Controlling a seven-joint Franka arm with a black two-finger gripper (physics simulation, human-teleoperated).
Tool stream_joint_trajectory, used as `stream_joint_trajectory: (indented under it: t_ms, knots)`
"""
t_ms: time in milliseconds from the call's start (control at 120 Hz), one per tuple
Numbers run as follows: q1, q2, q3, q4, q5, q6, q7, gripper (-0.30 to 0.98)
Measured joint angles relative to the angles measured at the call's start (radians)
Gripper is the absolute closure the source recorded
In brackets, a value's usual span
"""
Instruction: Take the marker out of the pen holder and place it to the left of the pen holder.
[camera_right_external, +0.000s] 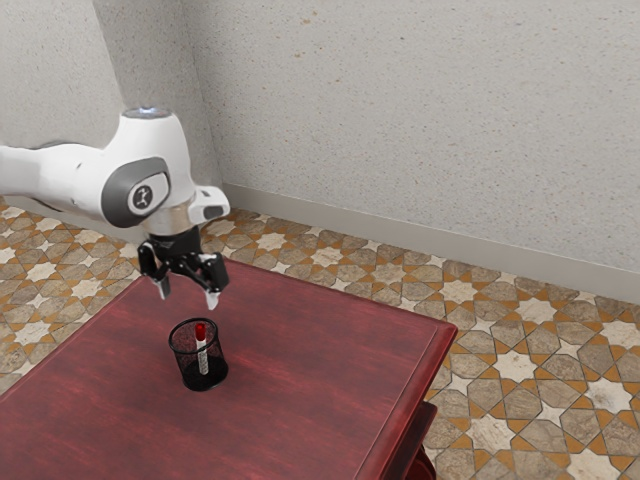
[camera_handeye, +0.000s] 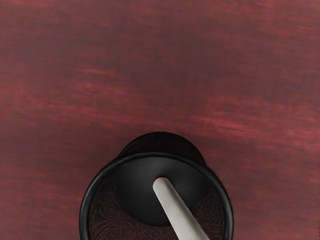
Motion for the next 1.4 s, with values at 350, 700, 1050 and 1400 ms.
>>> stream_joint_trajectory:
  t_ms: [350,700,1050,1400]
  knots:
    - [-0.042,-0.031,-0.008,-0.085,-0.010,0.056,-0.006,0.00]
    - [-0.051,0.000,-0.013,-0.106,-0.010,0.071,-0.018,0.00]
    - [-0.049,-0.004,-0.012,-0.106,0.014,0.074,-0.024,0.48]
    - [-0.027,-0.029,-0.006,-0.105,0.062,0.068,-0.035,0.75]
